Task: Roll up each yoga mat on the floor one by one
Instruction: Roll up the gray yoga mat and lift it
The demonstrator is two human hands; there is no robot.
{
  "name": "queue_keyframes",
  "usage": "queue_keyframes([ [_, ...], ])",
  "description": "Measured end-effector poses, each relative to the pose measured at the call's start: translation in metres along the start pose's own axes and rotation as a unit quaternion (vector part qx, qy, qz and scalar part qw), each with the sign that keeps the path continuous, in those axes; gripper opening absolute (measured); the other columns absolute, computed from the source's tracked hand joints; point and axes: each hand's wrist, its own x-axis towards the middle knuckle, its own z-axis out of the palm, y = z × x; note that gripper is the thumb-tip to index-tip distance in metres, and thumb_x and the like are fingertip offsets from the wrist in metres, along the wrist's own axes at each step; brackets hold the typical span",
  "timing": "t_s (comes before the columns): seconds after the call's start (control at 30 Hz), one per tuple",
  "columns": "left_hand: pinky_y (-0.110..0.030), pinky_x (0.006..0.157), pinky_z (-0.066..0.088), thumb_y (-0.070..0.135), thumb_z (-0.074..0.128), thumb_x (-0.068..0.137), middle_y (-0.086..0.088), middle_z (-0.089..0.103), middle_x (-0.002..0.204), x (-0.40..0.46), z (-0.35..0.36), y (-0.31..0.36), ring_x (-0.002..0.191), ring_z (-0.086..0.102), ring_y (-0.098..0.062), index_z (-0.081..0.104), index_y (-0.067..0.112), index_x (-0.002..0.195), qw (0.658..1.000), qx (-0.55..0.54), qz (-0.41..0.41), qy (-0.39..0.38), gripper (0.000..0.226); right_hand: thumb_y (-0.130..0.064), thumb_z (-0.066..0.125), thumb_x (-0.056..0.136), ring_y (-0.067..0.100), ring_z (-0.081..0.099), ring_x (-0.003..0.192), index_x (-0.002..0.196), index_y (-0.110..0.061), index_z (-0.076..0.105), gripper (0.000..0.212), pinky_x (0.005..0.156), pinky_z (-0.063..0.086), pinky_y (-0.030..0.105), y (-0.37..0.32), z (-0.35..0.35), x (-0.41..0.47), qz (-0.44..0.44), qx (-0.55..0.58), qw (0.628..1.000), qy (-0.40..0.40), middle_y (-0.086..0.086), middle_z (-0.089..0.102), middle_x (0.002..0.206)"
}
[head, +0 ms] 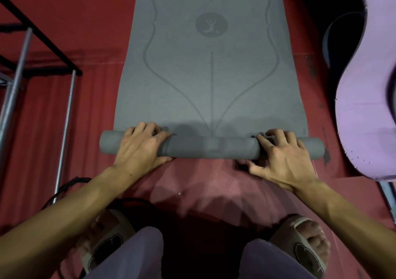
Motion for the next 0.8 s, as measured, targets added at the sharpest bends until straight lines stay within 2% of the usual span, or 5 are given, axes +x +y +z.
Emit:
queue_keyframes([
  [0.2,-0.043,0.083,0.052,0.067,0.081,0.072,0.005,0.068,0.111,0.002,0.000,-0.006,0.103,0.061,-0.025,0.067,0.028,0.130,0.999,-0.030,0.006,0.011,0.071,-0.077,0.047,0.089,0.030,0.058,0.106,0.143,-0.020,0.060,0.079,0.096,0.049,0.045,0.014,0.012,0.000,-0.038,0.021,0.998,0.038,0.003,0.061,0.121],
  [0.33,-0.045,0.086,0.057,0.075,0.067,0.078,0.005,0.072,0.117,0.009,-0.003,-0.014,0.108,0.063,-0.023,0.063,0.028,0.131,0.997,-0.074,0.003,-0.030,0.071,-0.075,0.050,0.091,0.030,0.062,0.100,0.125,-0.016,0.061,0.069,0.091,0.050,0.043,0.023,0.012,0.008,-0.049,0.050,0.996,0.049,0.003,0.066,0.108],
  [0.5,-0.039,0.091,0.051,0.074,0.069,0.082,0.007,0.070,0.120,0.017,-0.015,-0.018,0.119,0.060,-0.020,0.061,0.039,0.137,0.992,-0.091,0.009,-0.087,0.066,-0.077,0.051,0.094,0.025,0.063,0.105,0.125,-0.023,0.061,0.064,0.092,0.050,0.042,0.034,0.009,0.013,-0.065,0.076,0.995,-0.004,-0.004,0.068,0.109],
  [0.63,-0.034,0.087,0.045,0.081,0.063,0.081,0.007,0.070,0.115,0.014,-0.015,-0.022,0.114,0.064,-0.018,0.059,0.043,0.135,0.985,-0.083,0.024,-0.147,0.066,-0.085,0.036,0.092,0.020,0.063,0.111,0.137,-0.032,0.061,0.074,0.093,0.051,0.041,0.042,0.007,0.004,-0.070,0.108,0.989,-0.066,-0.010,0.071,0.119],
  [0.8,-0.032,0.084,0.051,0.103,0.032,0.060,0.017,0.071,0.101,0.002,-0.006,-0.027,0.095,0.067,-0.012,0.065,0.040,0.120,0.960,-0.098,0.041,-0.258,0.093,-0.096,0.024,0.084,0.013,0.061,0.123,0.142,-0.041,0.058,0.086,0.095,0.055,0.043,0.044,0.007,-0.015,-0.063,0.122,0.977,-0.164,-0.018,0.065,0.135],
])
